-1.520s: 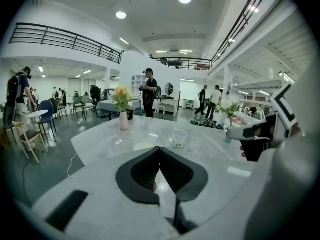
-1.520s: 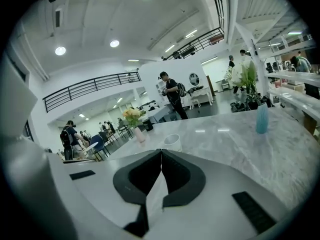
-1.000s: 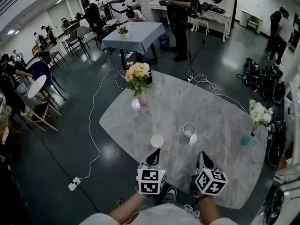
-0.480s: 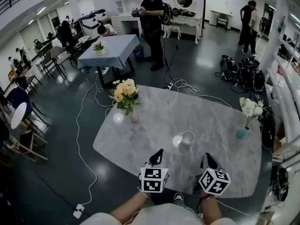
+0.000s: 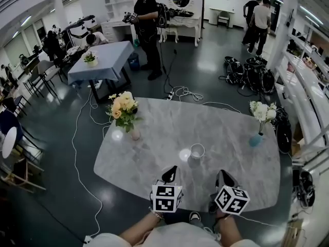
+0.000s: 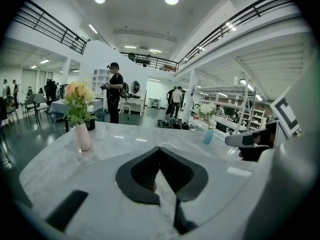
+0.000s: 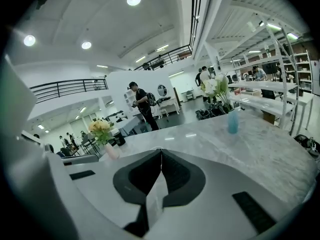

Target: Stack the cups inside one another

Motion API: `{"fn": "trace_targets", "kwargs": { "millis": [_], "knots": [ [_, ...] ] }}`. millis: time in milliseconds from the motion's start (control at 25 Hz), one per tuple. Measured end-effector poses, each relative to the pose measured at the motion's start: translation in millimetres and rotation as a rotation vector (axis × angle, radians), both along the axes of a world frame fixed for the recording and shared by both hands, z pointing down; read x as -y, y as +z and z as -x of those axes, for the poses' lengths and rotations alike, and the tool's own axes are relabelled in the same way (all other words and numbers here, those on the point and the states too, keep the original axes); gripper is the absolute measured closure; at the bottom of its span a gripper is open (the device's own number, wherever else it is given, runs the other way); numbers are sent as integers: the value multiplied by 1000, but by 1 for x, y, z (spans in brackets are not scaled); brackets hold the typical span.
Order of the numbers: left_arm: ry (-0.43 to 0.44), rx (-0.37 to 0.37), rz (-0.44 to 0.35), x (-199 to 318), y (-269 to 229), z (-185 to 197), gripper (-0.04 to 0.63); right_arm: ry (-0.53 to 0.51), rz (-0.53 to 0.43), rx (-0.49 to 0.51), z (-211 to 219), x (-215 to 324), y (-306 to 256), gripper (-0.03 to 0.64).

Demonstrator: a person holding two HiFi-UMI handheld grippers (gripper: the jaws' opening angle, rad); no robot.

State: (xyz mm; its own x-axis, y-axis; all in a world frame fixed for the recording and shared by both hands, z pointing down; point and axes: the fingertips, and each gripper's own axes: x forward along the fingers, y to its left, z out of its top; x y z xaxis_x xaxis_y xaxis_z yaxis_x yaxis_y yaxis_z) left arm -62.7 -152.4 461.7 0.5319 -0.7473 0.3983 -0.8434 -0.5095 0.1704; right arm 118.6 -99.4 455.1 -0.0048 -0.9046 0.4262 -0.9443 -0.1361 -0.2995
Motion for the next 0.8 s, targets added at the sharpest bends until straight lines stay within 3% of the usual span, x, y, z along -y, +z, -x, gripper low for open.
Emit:
{"fn": "trace_targets", "kwargs": {
  "millis": [360,800],
  "knots": [
    [5,-8,-2,1,-1,-17,598,19,-24,-16,-23,-9,-8,609],
    [138,-1,23,-20,11,-75,598,127,-27,-10,-65,-50,-2,609]
  ]
}}
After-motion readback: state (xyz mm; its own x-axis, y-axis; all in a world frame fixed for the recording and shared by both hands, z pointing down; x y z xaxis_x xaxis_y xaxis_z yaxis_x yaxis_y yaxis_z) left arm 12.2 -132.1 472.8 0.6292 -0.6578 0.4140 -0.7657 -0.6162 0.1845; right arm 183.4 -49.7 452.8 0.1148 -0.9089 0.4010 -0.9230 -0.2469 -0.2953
